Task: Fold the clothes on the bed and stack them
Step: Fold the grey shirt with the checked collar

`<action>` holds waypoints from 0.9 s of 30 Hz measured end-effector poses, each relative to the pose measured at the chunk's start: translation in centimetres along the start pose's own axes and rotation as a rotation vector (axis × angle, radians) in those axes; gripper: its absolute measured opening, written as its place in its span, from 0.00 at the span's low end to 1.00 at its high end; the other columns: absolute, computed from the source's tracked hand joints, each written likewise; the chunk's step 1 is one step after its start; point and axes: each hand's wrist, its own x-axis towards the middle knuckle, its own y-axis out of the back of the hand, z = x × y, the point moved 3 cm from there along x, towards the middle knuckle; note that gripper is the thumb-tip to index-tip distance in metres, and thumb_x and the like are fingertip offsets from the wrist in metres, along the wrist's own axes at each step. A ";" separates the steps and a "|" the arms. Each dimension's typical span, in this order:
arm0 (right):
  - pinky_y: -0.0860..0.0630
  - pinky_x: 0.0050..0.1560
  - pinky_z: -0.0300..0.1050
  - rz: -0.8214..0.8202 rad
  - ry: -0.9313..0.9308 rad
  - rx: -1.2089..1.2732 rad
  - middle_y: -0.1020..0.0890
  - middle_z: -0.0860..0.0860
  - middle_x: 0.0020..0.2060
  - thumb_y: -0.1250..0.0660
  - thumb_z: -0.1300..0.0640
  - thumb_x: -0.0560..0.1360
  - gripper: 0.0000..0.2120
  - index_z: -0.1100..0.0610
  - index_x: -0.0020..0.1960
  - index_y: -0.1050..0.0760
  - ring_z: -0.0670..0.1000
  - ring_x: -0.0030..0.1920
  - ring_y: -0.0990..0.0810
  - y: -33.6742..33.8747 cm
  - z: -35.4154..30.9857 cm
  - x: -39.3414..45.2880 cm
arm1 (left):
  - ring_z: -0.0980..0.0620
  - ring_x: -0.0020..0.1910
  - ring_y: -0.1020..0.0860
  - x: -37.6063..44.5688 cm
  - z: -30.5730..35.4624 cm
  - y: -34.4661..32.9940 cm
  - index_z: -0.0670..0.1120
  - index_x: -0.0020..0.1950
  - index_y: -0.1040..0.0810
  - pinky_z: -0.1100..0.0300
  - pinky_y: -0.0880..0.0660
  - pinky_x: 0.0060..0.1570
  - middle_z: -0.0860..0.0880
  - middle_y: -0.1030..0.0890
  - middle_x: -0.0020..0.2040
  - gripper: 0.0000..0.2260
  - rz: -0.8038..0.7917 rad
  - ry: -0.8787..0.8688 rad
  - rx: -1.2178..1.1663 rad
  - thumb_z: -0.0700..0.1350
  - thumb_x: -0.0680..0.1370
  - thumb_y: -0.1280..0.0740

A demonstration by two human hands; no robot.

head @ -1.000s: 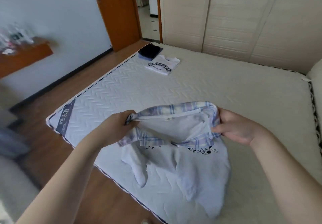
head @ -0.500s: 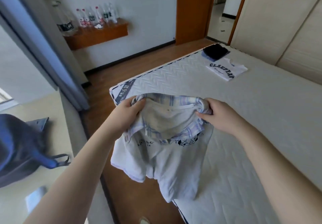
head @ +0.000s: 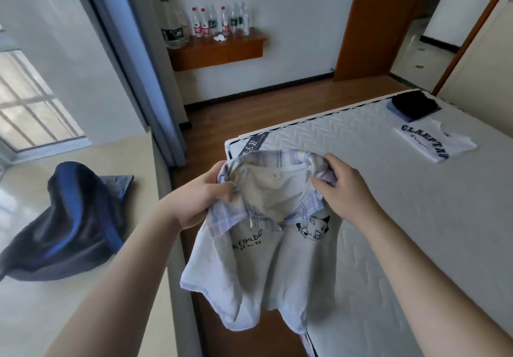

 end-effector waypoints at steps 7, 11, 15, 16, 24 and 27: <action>0.33 0.35 0.44 -0.048 -0.144 0.041 0.24 0.52 0.34 0.33 0.54 0.75 0.09 0.56 0.42 0.32 0.50 0.34 0.28 -3.7 1.9 7.6 | 0.39 0.58 0.21 4.6 0.9 5.0 0.42 0.70 0.32 0.48 0.22 0.57 0.34 0.23 0.62 0.29 -0.053 -0.070 0.019 0.24 0.71 0.41; 0.33 0.37 0.45 -0.053 -0.283 0.188 0.26 0.44 0.29 0.34 0.50 0.69 0.10 0.57 0.43 0.29 0.45 0.30 0.30 -5.7 4.1 13.4 | 0.43 0.54 0.19 9.3 1.8 8.3 0.37 0.63 0.26 0.55 0.21 0.50 0.38 0.19 0.55 0.19 0.013 -0.085 0.028 0.26 0.73 0.37; 0.36 0.38 0.46 -0.090 -0.361 0.343 0.30 0.44 0.29 0.34 0.49 0.64 0.14 0.58 0.41 0.30 0.46 0.31 0.32 -8.9 4.6 19.5 | 0.43 0.53 0.18 13.2 3.3 11.9 0.40 0.56 0.21 0.51 0.21 0.52 0.41 0.16 0.53 0.12 0.206 -0.092 0.189 0.35 0.73 0.30; 0.36 0.39 0.46 -0.103 -0.372 0.370 0.30 0.44 0.29 0.33 0.49 0.64 0.14 0.58 0.40 0.31 0.46 0.32 0.33 -9.9 4.5 20.8 | 0.43 0.53 0.17 13.9 3.6 12.7 0.43 0.54 0.19 0.48 0.21 0.53 0.43 0.16 0.52 0.11 0.250 -0.096 0.256 0.38 0.72 0.29; 0.36 0.37 0.44 -0.171 -0.357 0.453 0.35 0.39 0.26 0.31 0.56 0.69 0.15 0.46 0.31 0.35 0.41 0.28 0.36 -17.2 3.4 30.8 | 0.53 0.46 0.18 18.7 6.0 21.2 0.57 0.51 0.20 0.48 0.20 0.50 0.55 0.16 0.45 0.09 0.444 -0.173 0.544 0.52 0.72 0.30; 0.33 0.40 0.44 -0.171 -0.358 0.446 0.31 0.40 0.29 0.31 0.57 0.71 0.10 0.51 0.36 0.30 0.42 0.31 0.32 -20.0 3.6 34.8 | 0.51 0.47 0.17 20.7 6.9 25.3 0.55 0.52 0.20 0.47 0.20 0.50 0.54 0.16 0.46 0.09 0.475 -0.210 0.541 0.52 0.72 0.29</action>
